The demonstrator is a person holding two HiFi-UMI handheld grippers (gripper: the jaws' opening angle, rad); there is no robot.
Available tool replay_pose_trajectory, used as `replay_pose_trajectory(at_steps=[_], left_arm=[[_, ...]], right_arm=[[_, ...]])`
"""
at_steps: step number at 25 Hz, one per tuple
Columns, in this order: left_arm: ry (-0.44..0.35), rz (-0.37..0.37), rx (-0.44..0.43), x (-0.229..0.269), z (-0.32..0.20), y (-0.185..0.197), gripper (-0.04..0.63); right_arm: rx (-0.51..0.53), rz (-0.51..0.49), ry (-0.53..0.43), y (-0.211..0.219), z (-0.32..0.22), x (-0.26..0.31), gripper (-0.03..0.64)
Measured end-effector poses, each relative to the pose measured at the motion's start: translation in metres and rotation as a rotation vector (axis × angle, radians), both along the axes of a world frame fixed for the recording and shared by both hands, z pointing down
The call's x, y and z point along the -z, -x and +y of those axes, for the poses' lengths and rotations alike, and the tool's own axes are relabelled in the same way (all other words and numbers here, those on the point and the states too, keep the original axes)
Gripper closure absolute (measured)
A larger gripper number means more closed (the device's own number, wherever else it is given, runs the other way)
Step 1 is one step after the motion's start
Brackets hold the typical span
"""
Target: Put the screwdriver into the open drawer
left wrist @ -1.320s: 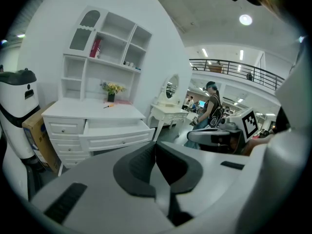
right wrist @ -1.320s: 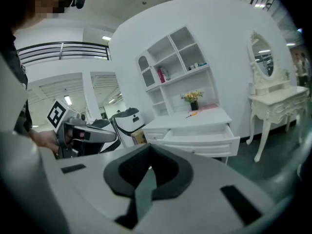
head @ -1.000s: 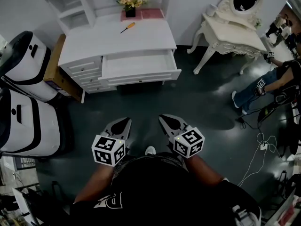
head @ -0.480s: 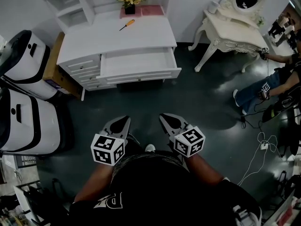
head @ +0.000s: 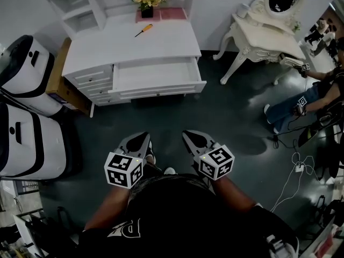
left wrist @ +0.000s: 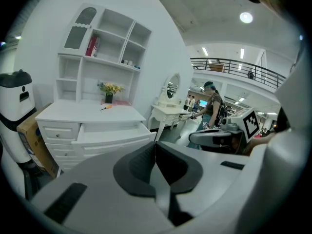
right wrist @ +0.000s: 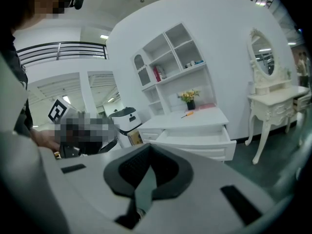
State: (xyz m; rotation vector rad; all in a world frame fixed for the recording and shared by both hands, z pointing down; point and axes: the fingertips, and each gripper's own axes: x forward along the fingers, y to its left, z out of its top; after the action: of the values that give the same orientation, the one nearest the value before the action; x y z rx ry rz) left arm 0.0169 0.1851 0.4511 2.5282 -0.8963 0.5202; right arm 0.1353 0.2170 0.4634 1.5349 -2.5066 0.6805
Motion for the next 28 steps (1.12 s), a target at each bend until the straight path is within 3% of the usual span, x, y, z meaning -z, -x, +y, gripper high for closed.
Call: replay_pose_trajectory(at_steps=[9,20,28], left_arm=[[0.020,0.004,0.017,-0.007,-0.036,0.007,0.580],[0.021,0.026,0.019,0.000,-0.123,0.013,0.580],[0.029,0.036,-0.025,0.002,-0.179,0.017,0.580]], right_arm=[[0.019,0.012,0.019,0.007,-0.038,-0.004,0.607],[0.023,0.035,0.035,0.016,-0.118,0.001,0.607],[-0.001,0.053,0.052,0.026,-0.171,0.003,0.607]])
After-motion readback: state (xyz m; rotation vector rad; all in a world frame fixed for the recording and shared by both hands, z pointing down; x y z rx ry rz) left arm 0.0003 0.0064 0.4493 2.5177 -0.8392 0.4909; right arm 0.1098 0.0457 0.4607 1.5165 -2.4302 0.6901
